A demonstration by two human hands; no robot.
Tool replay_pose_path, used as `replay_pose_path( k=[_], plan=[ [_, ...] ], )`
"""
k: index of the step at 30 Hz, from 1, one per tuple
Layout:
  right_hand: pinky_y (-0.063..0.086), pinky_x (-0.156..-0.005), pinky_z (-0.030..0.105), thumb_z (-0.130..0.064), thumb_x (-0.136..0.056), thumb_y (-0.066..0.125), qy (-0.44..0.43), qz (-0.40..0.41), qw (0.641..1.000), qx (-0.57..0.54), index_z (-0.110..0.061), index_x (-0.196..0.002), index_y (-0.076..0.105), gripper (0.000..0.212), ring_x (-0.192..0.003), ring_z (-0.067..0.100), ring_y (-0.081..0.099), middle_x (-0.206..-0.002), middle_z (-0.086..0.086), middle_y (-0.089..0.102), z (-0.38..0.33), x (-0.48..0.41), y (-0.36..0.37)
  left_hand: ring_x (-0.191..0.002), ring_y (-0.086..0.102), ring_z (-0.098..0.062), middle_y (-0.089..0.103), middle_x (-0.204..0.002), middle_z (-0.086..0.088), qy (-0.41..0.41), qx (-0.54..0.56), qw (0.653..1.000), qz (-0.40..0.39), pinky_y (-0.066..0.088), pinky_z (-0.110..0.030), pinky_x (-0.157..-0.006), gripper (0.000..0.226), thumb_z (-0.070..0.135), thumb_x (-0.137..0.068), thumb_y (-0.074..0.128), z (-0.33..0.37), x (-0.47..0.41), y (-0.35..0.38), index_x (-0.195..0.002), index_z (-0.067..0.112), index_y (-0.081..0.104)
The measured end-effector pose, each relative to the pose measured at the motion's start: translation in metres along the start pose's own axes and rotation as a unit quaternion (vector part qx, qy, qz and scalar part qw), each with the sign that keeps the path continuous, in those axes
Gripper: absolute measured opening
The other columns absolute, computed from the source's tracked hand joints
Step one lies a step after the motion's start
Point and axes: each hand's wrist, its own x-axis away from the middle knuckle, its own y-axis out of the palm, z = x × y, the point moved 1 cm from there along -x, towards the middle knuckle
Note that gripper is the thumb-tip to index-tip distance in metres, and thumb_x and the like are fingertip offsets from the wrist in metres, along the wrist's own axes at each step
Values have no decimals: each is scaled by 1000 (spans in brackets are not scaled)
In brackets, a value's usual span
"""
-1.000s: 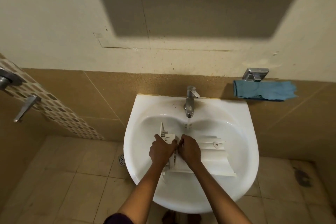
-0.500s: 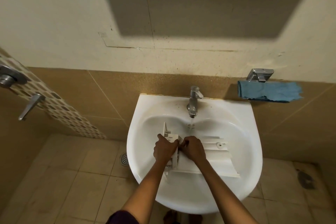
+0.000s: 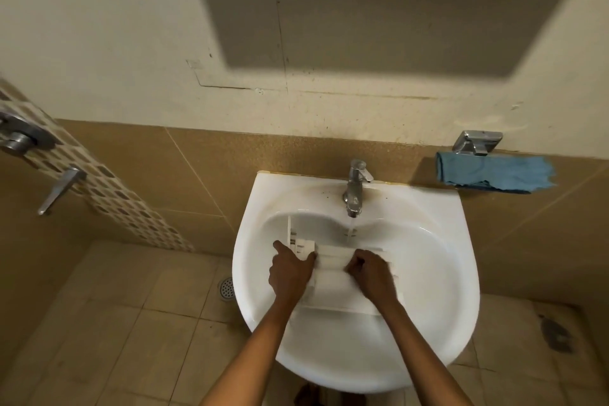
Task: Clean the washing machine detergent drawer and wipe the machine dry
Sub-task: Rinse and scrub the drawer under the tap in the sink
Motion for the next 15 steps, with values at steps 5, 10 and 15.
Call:
replay_pose_path(
  k=[5,10,15],
  plan=[
    [37,-53,9,-4,-78,67,84,-1,992,-92,-24,-57,55,32,-60,2,52,-62,-12,59,10,-3,-16,-110,55,-37,57,-120,-17,14,-14,1000,6,45,-41,-88,72,43,-80,67,1,-14,-8,-128,6,29],
    [56,-59,21,2,-96,41,252,2,775,-580,3,-91,62,21,-76,20,59,-73,10,66,-17,-36,-18,-110,57,-32,59,-118,-12,24,2,1000,-19,45,-37,-88,62,47,-77,69,0,-19,-4,-118,8,44],
    [57,-49,27,4,-96,38,309,-5,635,-708,9,-85,54,20,-73,26,59,-66,19,66,-30,-58,-23,-108,57,-32,60,-117,-11,24,9,1000,-15,45,-37,-86,59,46,-79,68,1,-21,-2,-118,10,44]
  ],
)
